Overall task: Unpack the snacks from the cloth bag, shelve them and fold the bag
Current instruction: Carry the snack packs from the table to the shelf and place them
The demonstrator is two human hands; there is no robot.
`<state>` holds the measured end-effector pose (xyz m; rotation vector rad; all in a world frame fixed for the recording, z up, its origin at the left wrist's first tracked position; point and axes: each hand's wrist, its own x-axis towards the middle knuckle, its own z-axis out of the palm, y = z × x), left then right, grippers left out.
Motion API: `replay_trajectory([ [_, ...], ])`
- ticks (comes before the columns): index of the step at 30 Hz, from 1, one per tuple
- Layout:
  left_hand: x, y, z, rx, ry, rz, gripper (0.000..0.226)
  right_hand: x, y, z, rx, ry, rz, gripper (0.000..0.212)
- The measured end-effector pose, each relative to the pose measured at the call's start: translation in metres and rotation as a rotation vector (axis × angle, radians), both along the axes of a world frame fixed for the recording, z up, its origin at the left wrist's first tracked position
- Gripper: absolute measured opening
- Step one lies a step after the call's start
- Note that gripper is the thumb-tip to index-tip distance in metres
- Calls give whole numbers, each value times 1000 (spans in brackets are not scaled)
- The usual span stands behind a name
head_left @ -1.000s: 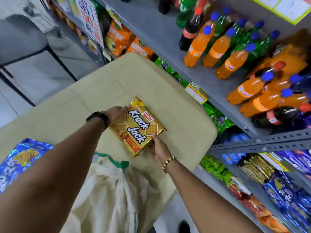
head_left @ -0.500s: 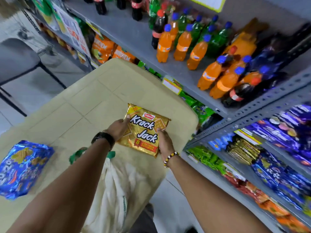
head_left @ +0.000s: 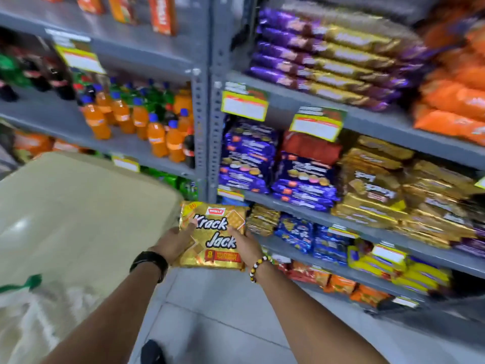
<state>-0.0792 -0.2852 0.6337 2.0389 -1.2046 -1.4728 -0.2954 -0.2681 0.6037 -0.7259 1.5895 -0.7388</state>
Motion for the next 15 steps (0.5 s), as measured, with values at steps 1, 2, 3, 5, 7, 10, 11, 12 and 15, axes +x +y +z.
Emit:
replay_trajectory([
  [1, -23, -1, -9, 0, 4, -20, 101, -28, 9, 9, -12, 10, -24, 56],
  [2, -45, -5, -34, 3, 17, -48, 105, -54, 21, 23, -22, 20, -51, 55],
  [3, -75, -6, -42, -10, 3, -83, 108, -84, 34, 35, -29, 51, -80, 56],
  [5, -128, 9, -13, -25, -12, -146, 110, -127, 53, 55, -70, 106, -125, 46],
  [7, -183, 32, 30, -47, -22, -199, 110, -168, 75, 75, -105, 144, -177, 35],
  [10, -250, 45, 58, -92, -71, -307, 119, -223, 105, 112, -112, 183, -243, 23],
  [11, -266, 41, 56, -103, -64, -320, 120, -236, 110, 121, -116, 192, -260, 20],
  [12, -287, 38, 60, -122, -58, -343, 118, -256, 116, 132, -106, 191, -294, 21],
  [15, -339, 46, 112, -131, 16, -395, 75, -300, 119, 154, -88, 205, -357, 53],
])
